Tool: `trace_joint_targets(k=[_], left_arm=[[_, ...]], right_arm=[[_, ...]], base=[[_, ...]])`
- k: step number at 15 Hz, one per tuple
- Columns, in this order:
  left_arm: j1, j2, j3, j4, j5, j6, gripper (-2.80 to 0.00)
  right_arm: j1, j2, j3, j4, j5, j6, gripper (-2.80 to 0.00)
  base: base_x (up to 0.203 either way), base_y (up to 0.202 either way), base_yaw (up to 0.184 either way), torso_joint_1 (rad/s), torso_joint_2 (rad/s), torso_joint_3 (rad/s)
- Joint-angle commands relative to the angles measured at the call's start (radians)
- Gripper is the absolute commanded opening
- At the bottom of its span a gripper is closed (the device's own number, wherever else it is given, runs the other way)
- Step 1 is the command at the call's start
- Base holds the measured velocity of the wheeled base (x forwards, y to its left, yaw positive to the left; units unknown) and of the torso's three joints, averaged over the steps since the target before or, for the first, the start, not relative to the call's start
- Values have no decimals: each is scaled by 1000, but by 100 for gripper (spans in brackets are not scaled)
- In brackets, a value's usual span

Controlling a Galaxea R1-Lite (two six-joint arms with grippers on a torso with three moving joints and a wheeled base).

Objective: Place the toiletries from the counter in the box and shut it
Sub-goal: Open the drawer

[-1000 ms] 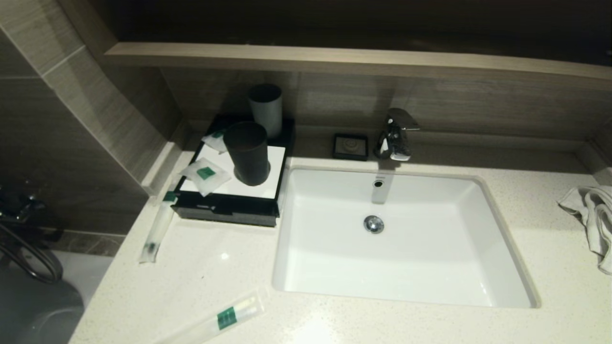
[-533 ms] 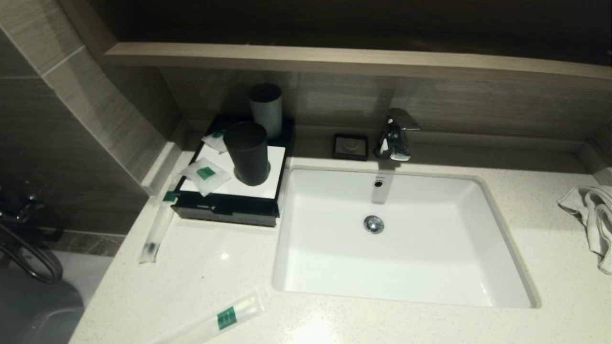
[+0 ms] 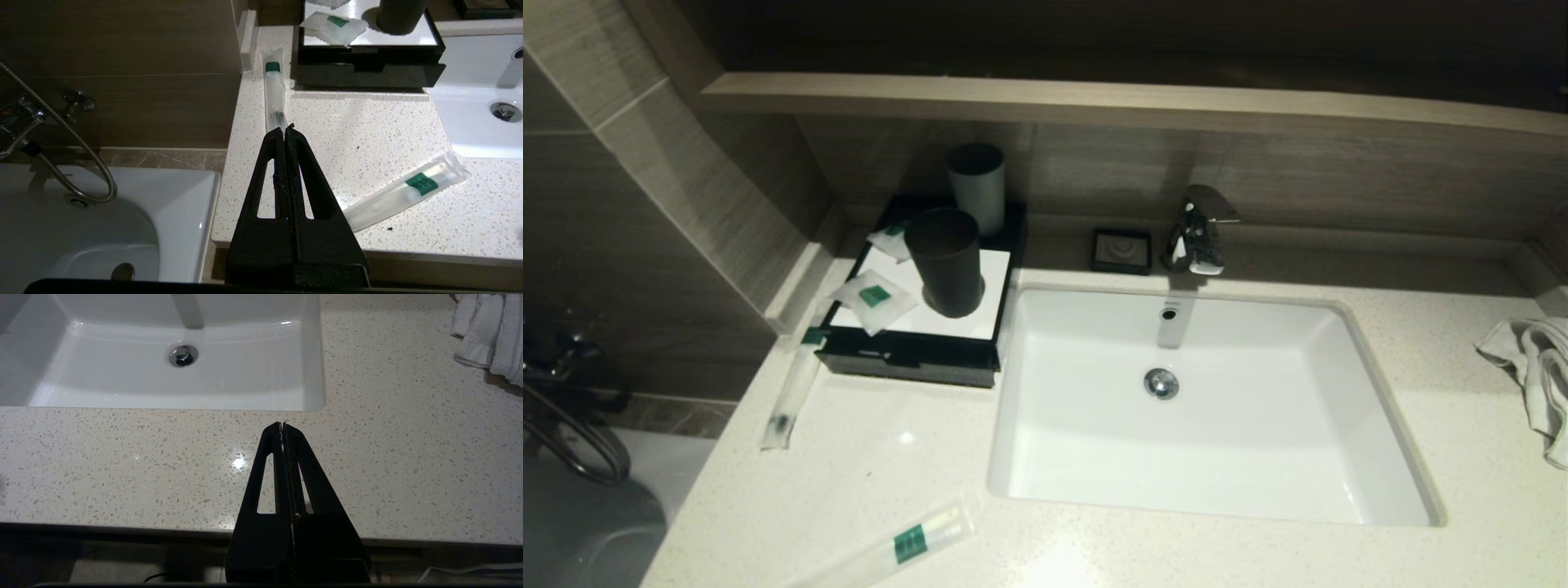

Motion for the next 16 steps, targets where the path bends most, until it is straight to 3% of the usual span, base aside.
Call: trace_joint_targets(k=[1, 6, 10, 16], left_arm=[[0, 2, -82, 53, -2, 0, -280], [0, 0, -262, 247, -4, 16, -280], [0, 9, -382, 300, -4, 49, -280], [-1, 361, -578, 259, 7, 5, -280]], right_arm=[[0, 0, 0, 0, 0, 1, -280], [0, 0, 0, 0, 0, -1, -280], [0, 0, 0, 0, 0, 0, -280], [0, 0, 0, 0, 0, 1, -280]], base=[[0, 0, 0, 0, 0, 0], [0, 0, 0, 0, 0, 0], [0, 0, 0, 0, 0, 0], [0, 0, 0, 0, 0, 0]])
